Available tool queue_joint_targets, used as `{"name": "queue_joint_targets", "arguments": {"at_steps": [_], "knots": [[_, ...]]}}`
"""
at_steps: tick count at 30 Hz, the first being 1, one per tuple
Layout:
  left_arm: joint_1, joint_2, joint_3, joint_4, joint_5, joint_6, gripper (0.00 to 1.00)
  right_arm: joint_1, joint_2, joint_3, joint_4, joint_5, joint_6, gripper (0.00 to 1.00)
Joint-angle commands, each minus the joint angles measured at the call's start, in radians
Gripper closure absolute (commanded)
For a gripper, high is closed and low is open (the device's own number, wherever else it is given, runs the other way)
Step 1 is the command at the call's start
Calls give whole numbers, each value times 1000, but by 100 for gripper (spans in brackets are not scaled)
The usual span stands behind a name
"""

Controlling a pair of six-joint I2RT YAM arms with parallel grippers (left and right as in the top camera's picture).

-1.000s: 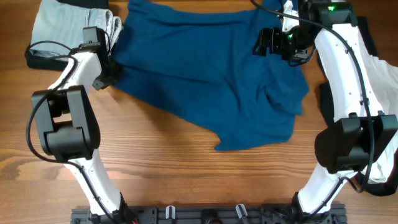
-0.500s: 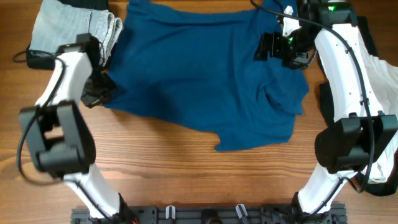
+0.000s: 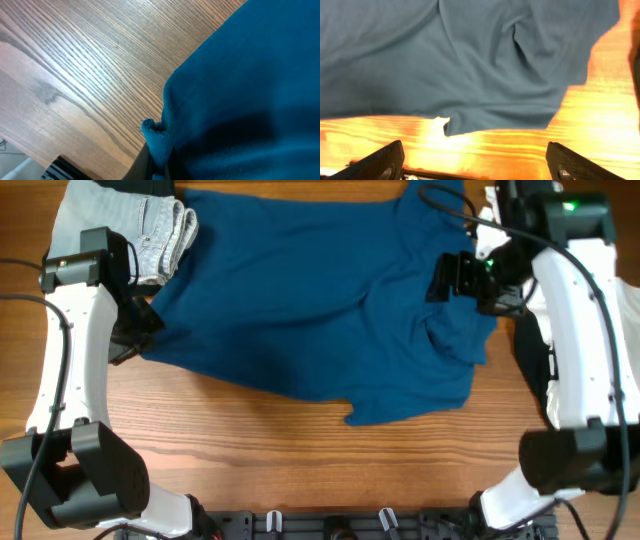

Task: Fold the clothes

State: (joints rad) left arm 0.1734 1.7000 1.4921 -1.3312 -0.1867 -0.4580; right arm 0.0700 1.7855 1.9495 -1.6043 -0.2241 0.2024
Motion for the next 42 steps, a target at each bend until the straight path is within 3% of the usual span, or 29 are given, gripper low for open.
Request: {"name": "queue_joint_targets", "arguments": {"at_steps": [1, 5, 13, 18, 28, 34, 36, 40, 42], "knots": [[10, -18, -1, -5, -51, 8, 96, 12, -89, -67, -2, 26, 65, 9], [17, -18, -1, 7, -65, 8, 96, 29, -188, -259, 23, 25, 126, 9], [19, -18, -1, 24, -65, 9, 96, 146, -303, -746, 272, 20, 292, 9], [19, -18, -1, 48, -64, 9, 96, 211, -303, -948, 456, 22, 383, 17], [19, -18, -1, 79, -45, 9, 96, 220, -303, -1189, 772, 57, 506, 39], [19, -18, -1, 93, -41, 9, 96, 220, -302, -1212, 835, 166, 557, 41], [19, -18, -1, 95, -39, 9, 96, 220, -296, -1212, 860, 172, 557, 47], [19, -18, -1, 94, -39, 9, 96, 220, -283, -1212, 859, 173, 557, 82], [19, -18, -1, 95, -40, 9, 96, 220, -284, -1212, 859, 173, 557, 93]]}}
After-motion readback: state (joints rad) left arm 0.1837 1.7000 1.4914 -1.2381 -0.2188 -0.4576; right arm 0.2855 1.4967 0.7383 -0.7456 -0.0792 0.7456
